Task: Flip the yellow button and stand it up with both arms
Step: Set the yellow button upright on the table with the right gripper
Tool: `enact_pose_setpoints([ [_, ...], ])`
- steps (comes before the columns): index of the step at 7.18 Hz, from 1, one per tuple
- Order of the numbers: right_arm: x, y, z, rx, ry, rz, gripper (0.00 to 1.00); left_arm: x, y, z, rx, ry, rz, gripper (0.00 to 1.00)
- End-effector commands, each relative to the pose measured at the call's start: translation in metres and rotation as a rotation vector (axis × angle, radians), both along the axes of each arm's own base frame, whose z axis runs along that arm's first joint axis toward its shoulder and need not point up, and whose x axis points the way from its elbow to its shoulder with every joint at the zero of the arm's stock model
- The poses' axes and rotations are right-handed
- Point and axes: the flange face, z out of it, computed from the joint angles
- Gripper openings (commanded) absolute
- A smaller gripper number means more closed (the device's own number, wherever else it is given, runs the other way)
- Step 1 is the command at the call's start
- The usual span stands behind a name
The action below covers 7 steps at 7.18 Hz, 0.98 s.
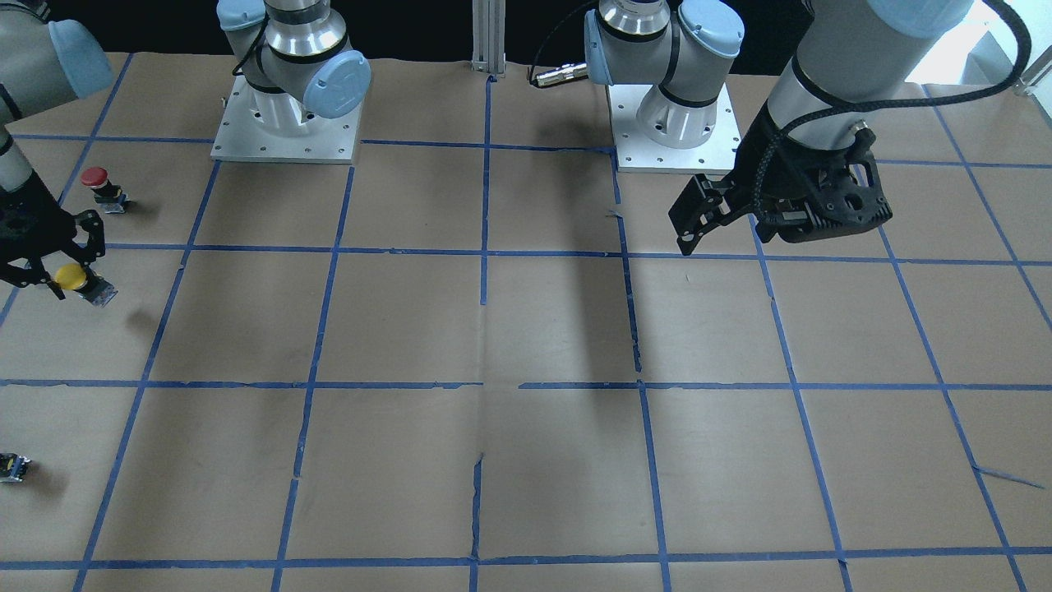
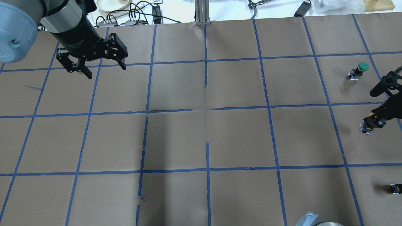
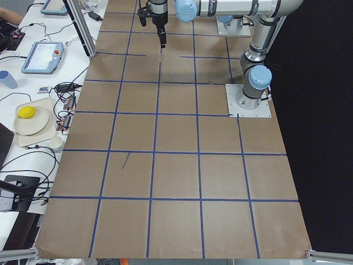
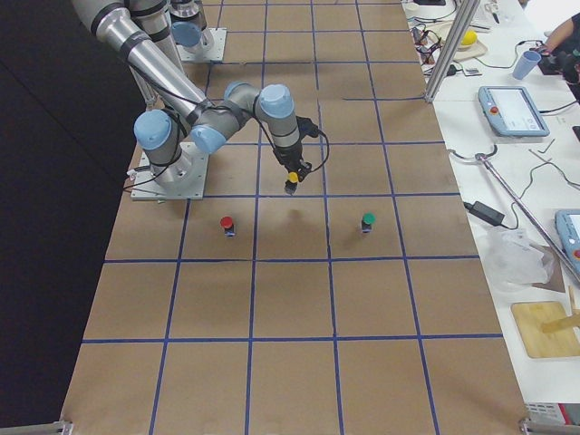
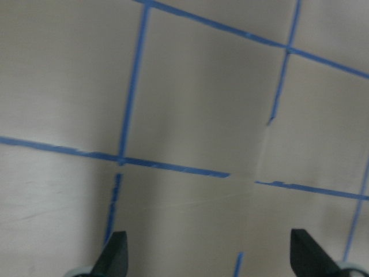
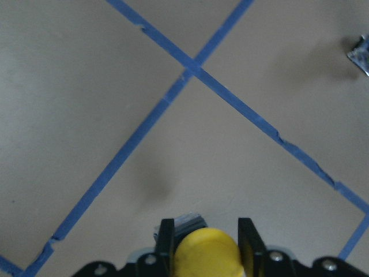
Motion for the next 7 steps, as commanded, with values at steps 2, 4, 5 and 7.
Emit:
enact_pose_setpoints([
  [2,-0.037,-0.004,-0.008,0.008,-0.051,-0.615,0.08,-0.011,0.007,0.012,-0.019,-0.025,-0.121,1.0],
  [4,-0.042,0.002,-0.027,0.07,-0.029,-0.828,0.09,-0.009,0.014,0.02,-0.037,-0.019,-0.12,1.0],
  [5,-0.044,0.0,-0.029,0.069,-0.024,-0.828,0.09,-0.01,0.012,0.019,-0.035,-0.016,-0.12,1.0],
  [7,-0.048,-0.001,-0.03,0.046,0.017,-0.823,0.3,-0.005,0.011,0.022,-0.041,-0.016,-0.111,1.0],
])
